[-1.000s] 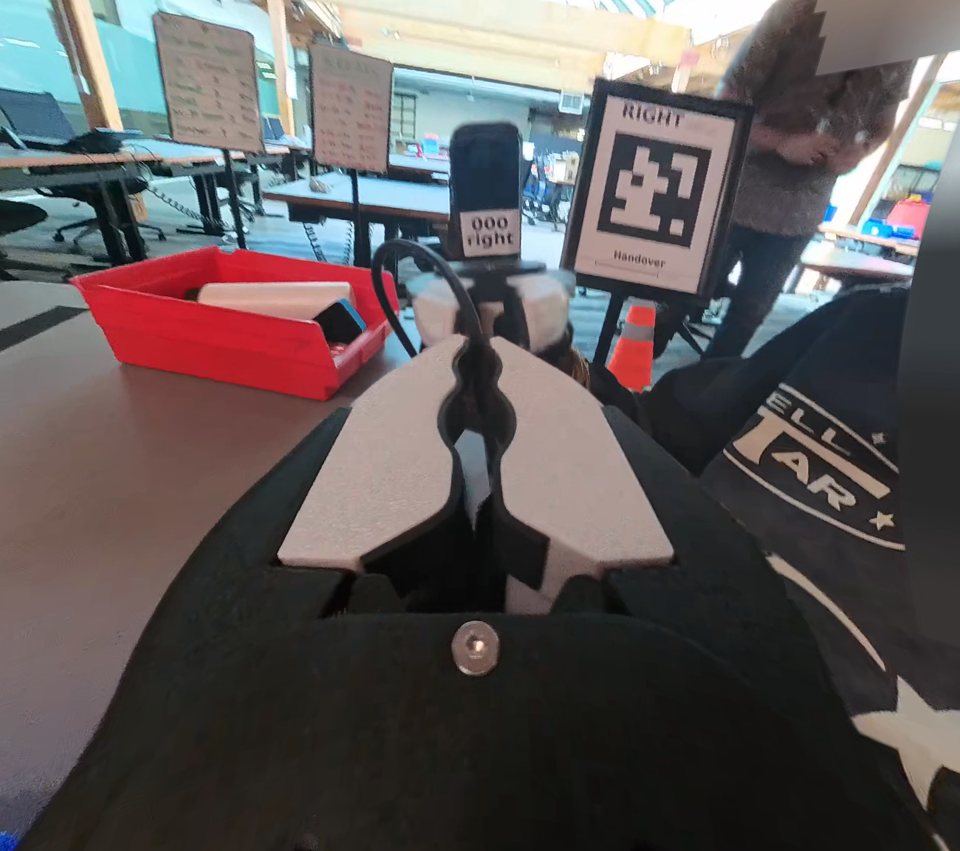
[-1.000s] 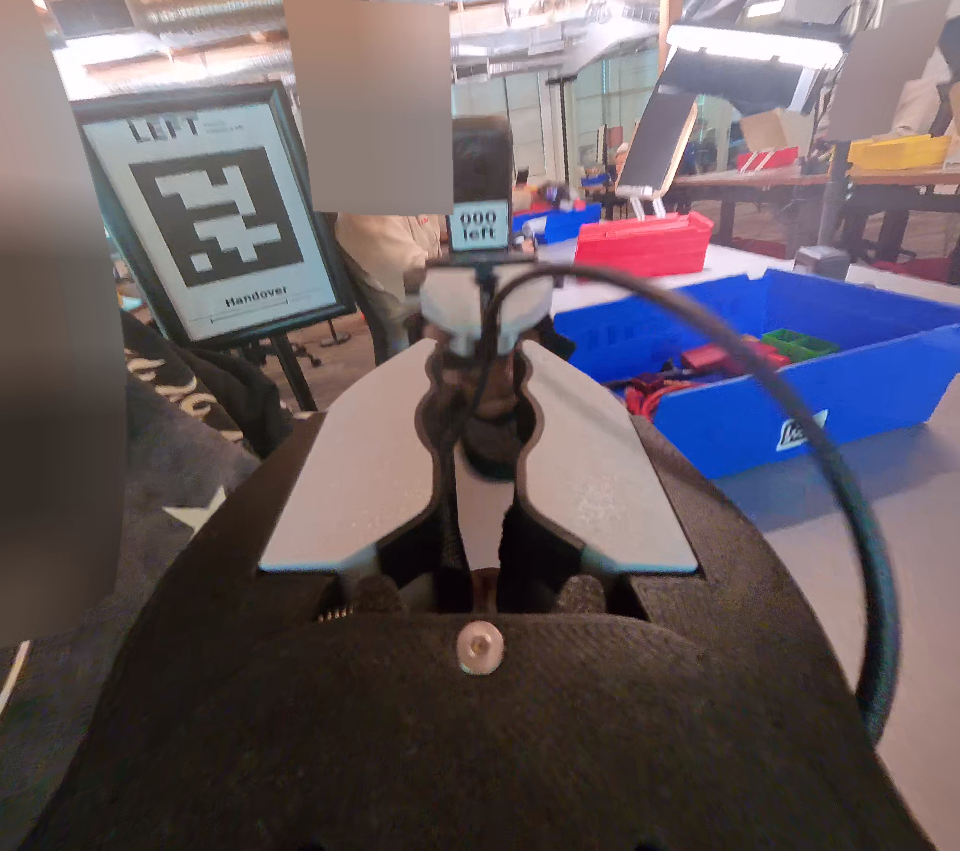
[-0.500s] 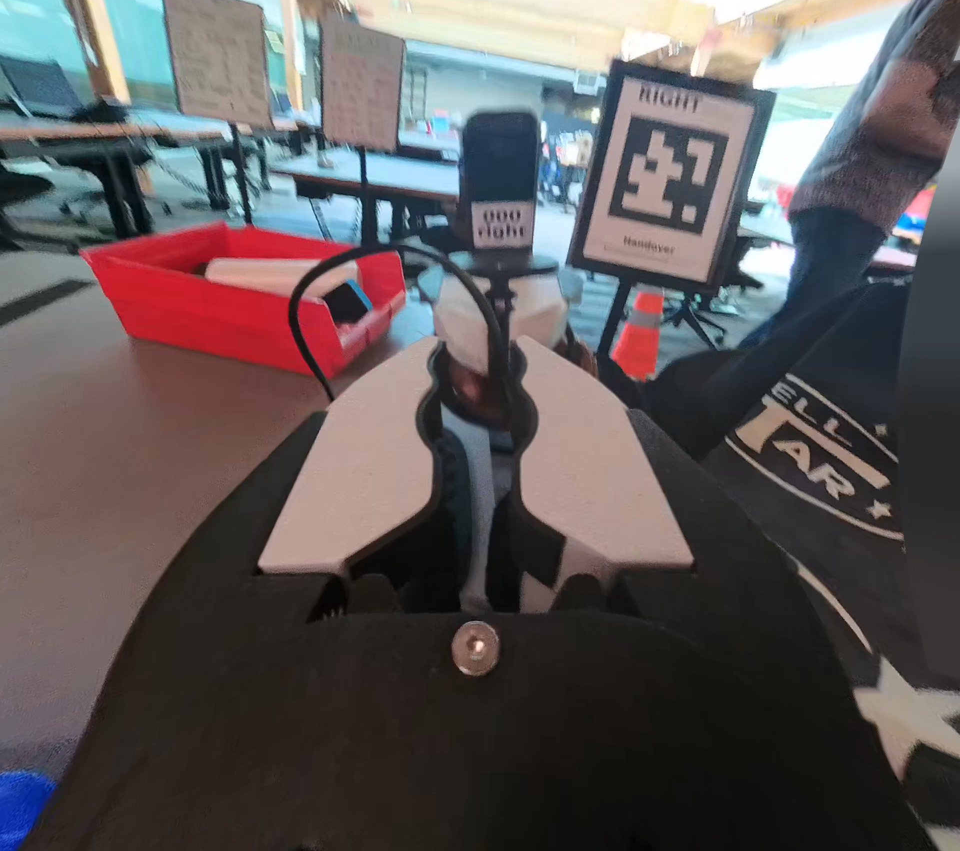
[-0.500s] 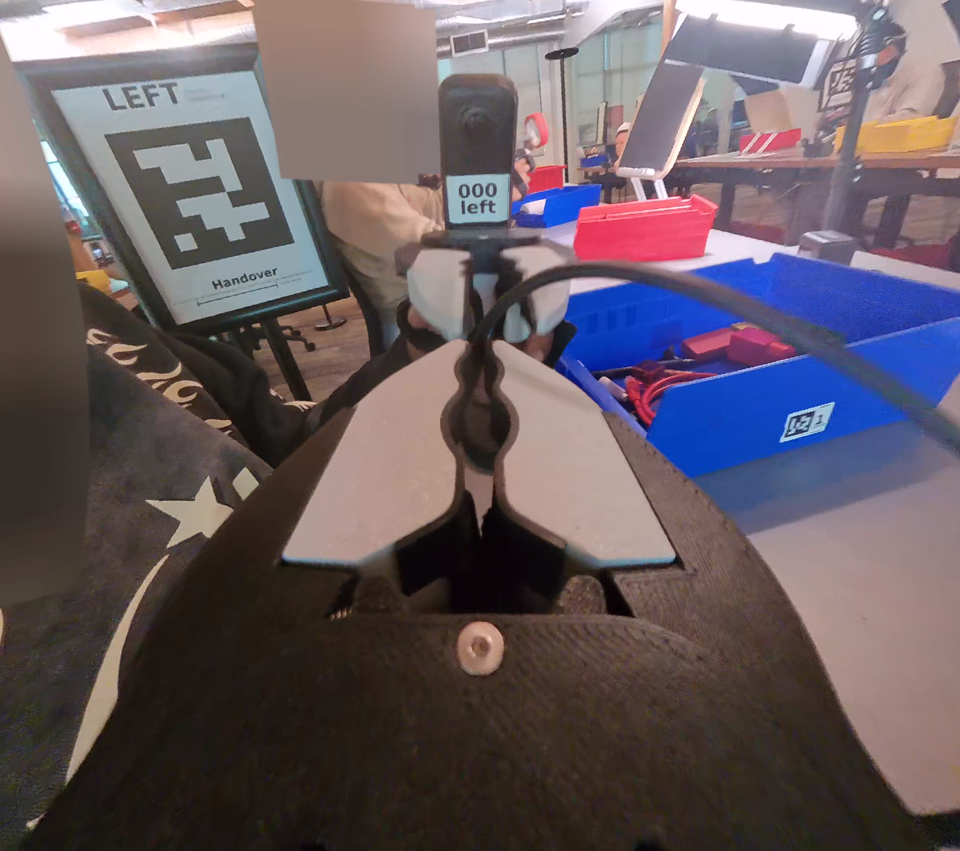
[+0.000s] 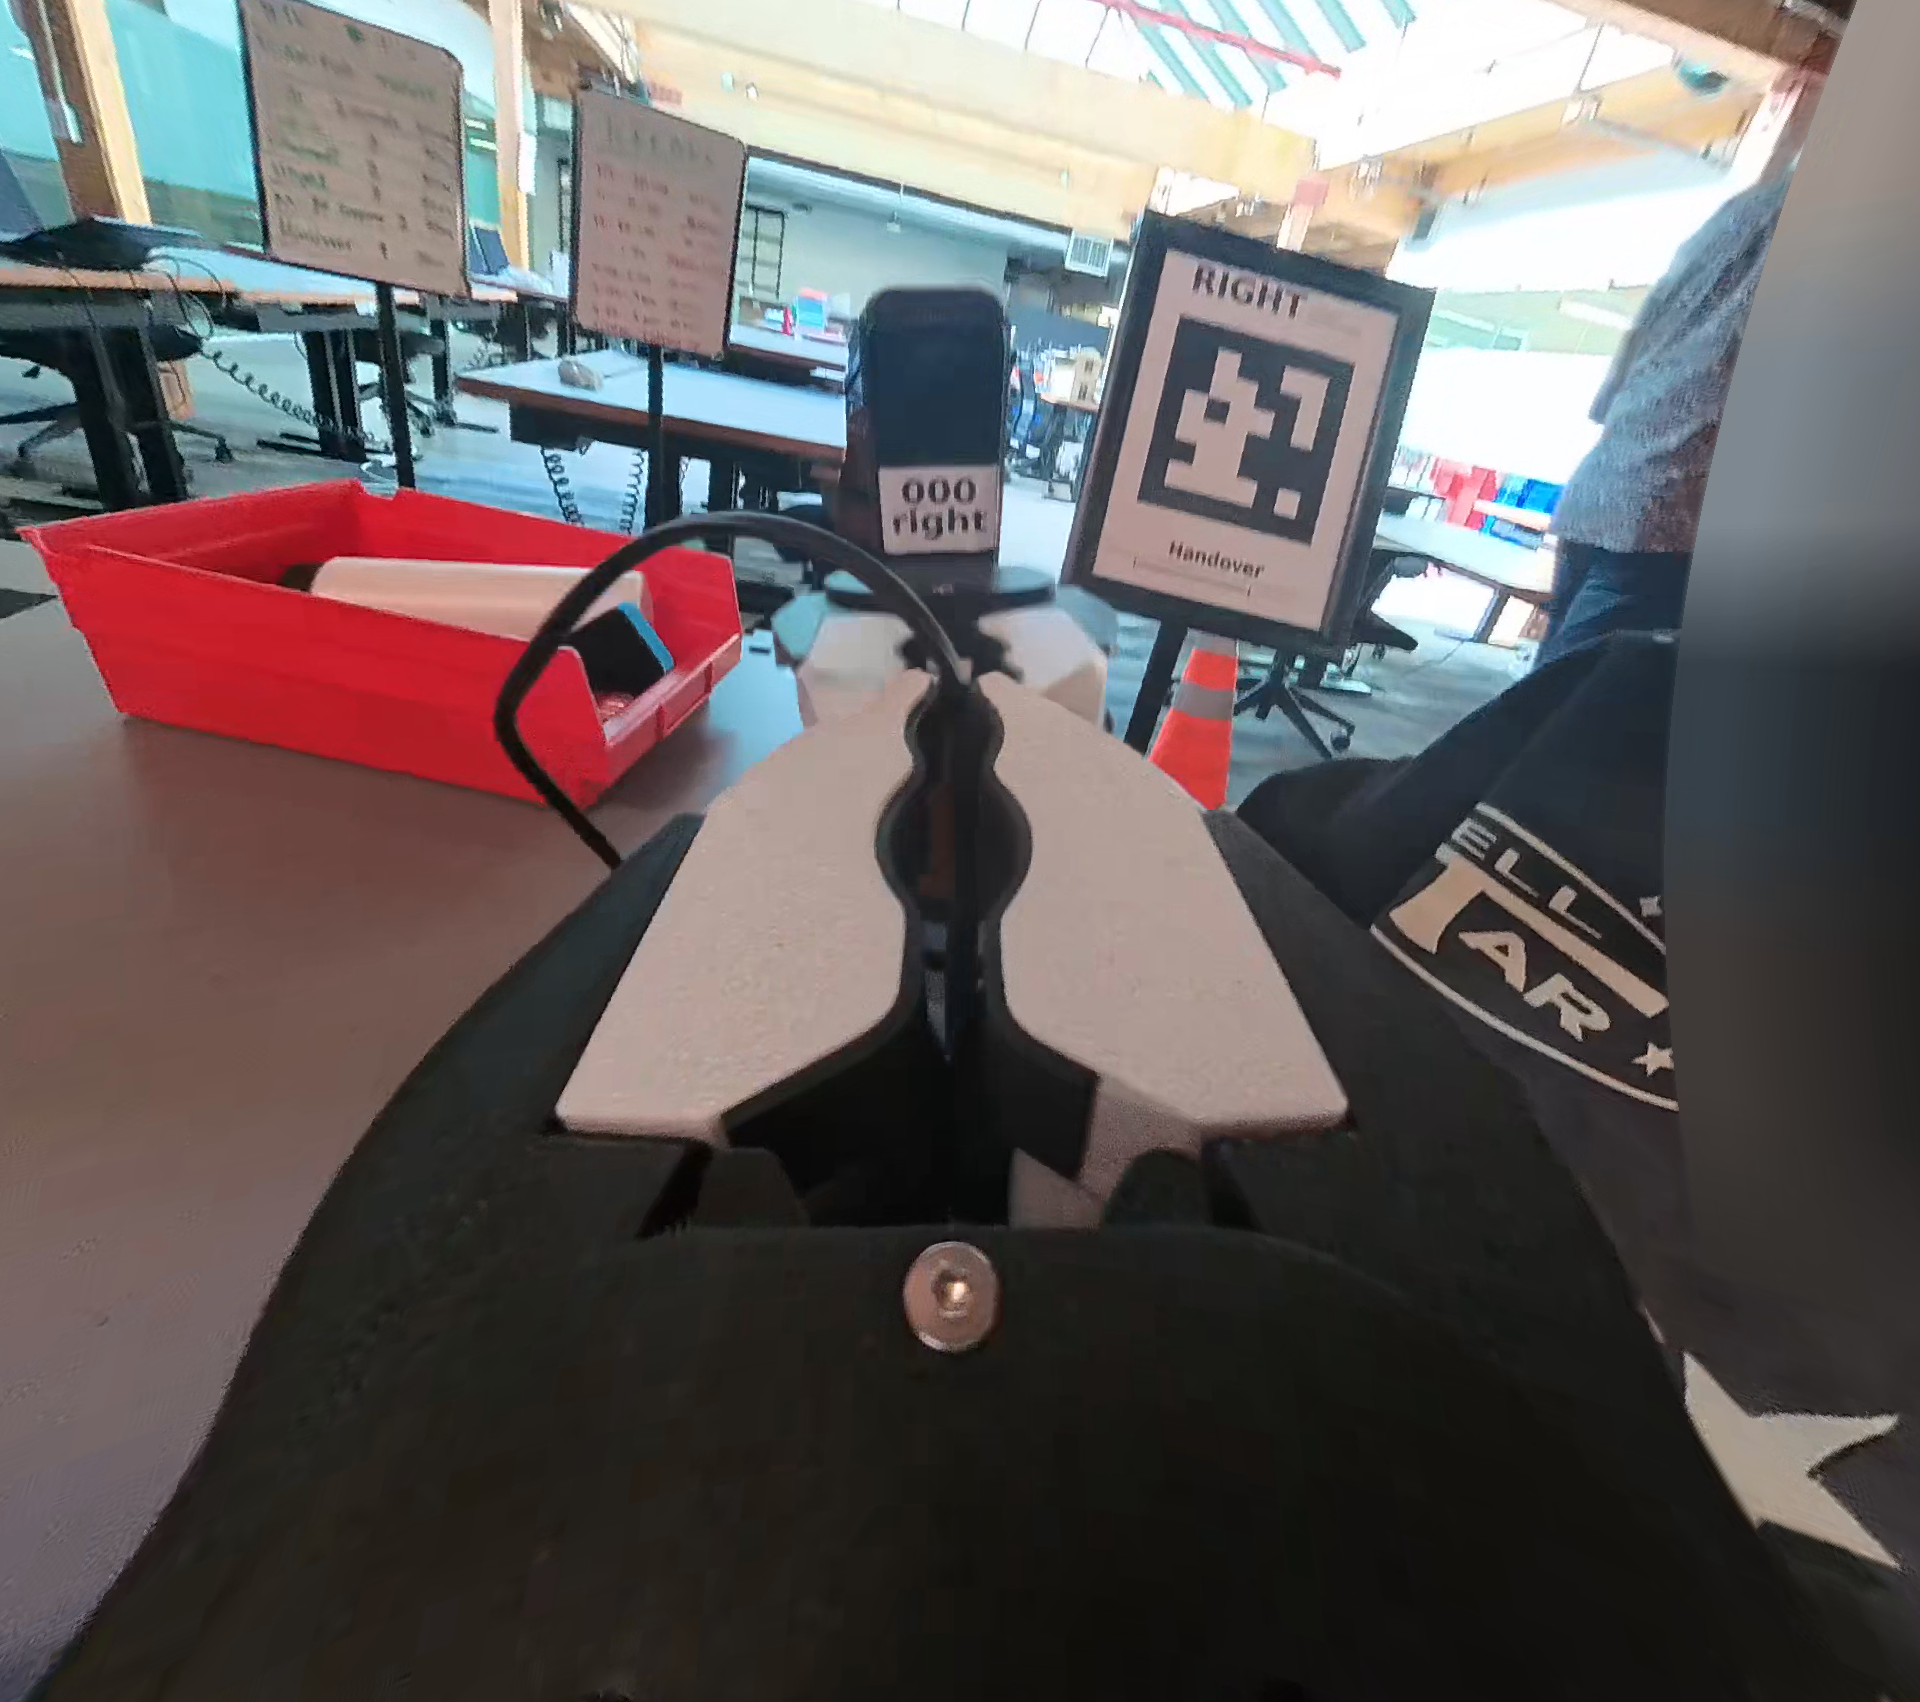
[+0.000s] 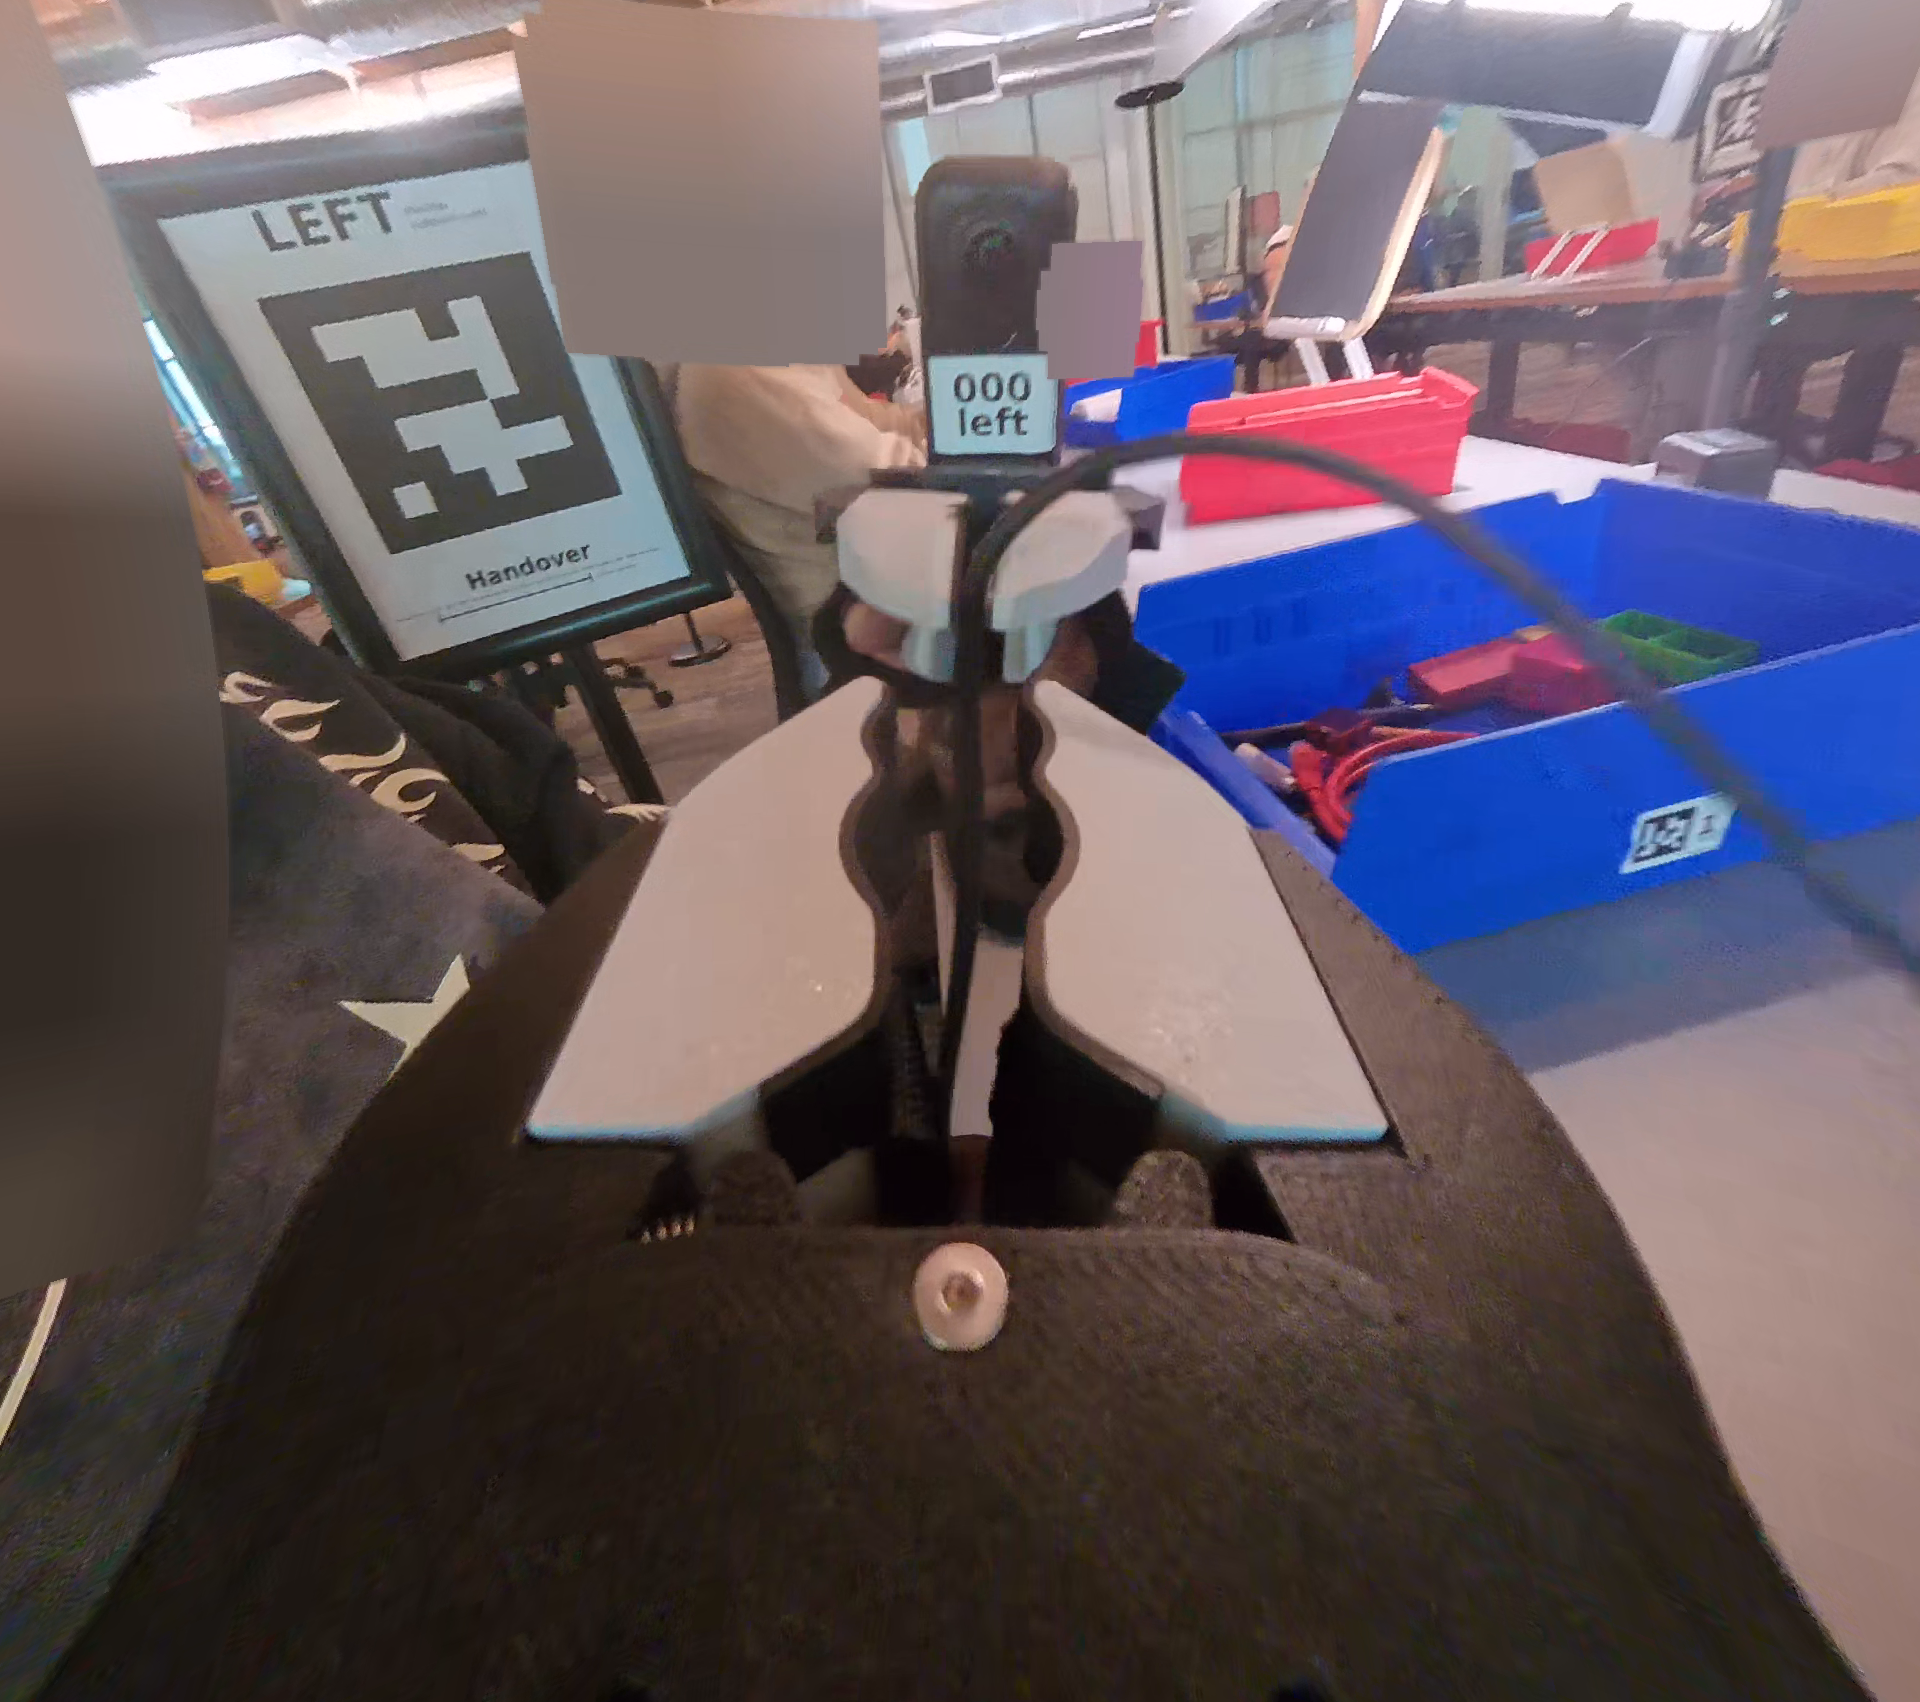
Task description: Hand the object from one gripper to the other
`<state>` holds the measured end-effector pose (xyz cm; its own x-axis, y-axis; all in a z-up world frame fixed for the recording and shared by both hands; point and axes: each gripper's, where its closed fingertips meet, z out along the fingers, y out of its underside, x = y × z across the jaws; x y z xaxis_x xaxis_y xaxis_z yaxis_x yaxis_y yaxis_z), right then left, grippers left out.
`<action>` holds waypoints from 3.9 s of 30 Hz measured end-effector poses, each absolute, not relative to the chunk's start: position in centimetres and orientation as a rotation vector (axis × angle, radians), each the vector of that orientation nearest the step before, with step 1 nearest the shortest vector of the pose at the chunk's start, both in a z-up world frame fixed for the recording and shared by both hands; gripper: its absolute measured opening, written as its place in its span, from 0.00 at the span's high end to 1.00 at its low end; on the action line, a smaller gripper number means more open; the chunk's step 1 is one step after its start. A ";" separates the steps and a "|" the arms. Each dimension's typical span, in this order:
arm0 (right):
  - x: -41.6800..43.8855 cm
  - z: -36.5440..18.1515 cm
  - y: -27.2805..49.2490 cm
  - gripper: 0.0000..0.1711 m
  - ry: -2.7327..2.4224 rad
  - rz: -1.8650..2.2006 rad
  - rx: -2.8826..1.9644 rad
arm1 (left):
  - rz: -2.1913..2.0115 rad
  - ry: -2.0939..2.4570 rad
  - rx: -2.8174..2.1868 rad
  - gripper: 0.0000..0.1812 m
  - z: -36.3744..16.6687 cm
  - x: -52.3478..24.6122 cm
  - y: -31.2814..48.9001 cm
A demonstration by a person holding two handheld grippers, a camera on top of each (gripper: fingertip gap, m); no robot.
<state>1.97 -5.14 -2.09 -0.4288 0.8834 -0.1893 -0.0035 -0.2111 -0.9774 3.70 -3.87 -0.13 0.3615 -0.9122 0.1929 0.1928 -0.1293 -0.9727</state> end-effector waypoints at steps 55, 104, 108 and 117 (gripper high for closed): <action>3.5 -0.2 -4.1 0.94 -1.295 1.764 -1.026 | -1.115 0.836 -1.430 0.97 -1.9 5.0 -4.4; 2.1 -2.5 -5.9 0.98 -1.459 1.672 -1.046 | -1.215 0.639 -1.317 0.92 0.3 3.7 -3.3; 2.9 -1.3 -5.2 0.97 -1.387 1.759 -1.049 | -1.167 0.786 -1.409 0.82 -1.6 4.1 -4.0; 3.1 -0.7 -5.0 0.97 -1.336 1.803 -1.052 | -1.098 0.901 -1.448 0.98 -3.1 6.0 -4.4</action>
<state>3.07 -4.99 -0.73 -0.4662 0.8568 -0.2203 -0.0386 -0.2685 -0.9625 6.04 -4.39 -3.13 0.2928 -0.9429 0.1589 0.0287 -0.1575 -0.9871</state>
